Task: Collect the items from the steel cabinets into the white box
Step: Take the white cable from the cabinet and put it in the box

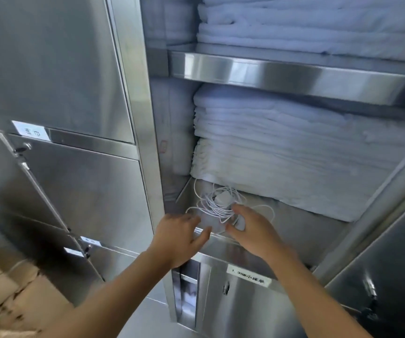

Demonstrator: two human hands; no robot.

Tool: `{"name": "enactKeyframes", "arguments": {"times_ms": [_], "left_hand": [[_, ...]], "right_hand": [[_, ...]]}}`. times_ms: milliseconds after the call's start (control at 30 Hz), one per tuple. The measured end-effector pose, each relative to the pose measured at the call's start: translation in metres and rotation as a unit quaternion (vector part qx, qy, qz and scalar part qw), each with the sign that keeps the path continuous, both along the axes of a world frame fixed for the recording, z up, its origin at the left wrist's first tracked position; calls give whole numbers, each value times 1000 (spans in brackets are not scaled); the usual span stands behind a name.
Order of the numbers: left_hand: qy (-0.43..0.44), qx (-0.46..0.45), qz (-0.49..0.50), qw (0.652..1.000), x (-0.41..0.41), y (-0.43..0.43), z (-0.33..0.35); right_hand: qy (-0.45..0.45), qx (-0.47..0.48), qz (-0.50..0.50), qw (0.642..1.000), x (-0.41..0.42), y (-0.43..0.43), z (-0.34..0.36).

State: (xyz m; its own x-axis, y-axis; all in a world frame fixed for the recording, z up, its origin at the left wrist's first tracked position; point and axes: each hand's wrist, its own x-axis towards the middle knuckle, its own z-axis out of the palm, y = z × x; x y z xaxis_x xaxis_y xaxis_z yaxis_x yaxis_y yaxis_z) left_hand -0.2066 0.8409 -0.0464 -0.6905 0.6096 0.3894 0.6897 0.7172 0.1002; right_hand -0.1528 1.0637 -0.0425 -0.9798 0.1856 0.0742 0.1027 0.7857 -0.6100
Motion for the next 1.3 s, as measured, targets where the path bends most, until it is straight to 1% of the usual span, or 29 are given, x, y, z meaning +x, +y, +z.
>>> {"name": "enactKeyframes", "arguments": {"times_ms": [167,300,400,533,600,700,867,1033,1167,1300], "left_hand": [[22,53,12,998,1,-6,9],[-9,44,21,999,2,-7,14],[-7,52,23,998,1,-3,15],[2,55,12,998,-1,-9,3],[-16,39,13,999,0,-13,-3],[-39,22,18,999,2,-16,-8],[-42,15,27,999,1,-16,-9],[-29,28,25,999,0,-21,-7],[-43,36,19,998,4,-23,-7],[-52,26,20,998,7,-25,-8]], "right_hand": [[12,22,-7,1000,-17,2,1],[32,39,-3,999,-47,0,10],[-11,68,4,998,-79,2,5],[-87,146,43,984,-102,6,-27],[-102,154,46,982,-102,8,-39],[-99,152,46,982,-101,12,-43],[-122,126,70,982,-99,15,-38],[-152,101,105,978,-85,15,-35],[-178,139,123,966,-70,9,-38],[-122,203,108,965,-60,0,-45]]}}
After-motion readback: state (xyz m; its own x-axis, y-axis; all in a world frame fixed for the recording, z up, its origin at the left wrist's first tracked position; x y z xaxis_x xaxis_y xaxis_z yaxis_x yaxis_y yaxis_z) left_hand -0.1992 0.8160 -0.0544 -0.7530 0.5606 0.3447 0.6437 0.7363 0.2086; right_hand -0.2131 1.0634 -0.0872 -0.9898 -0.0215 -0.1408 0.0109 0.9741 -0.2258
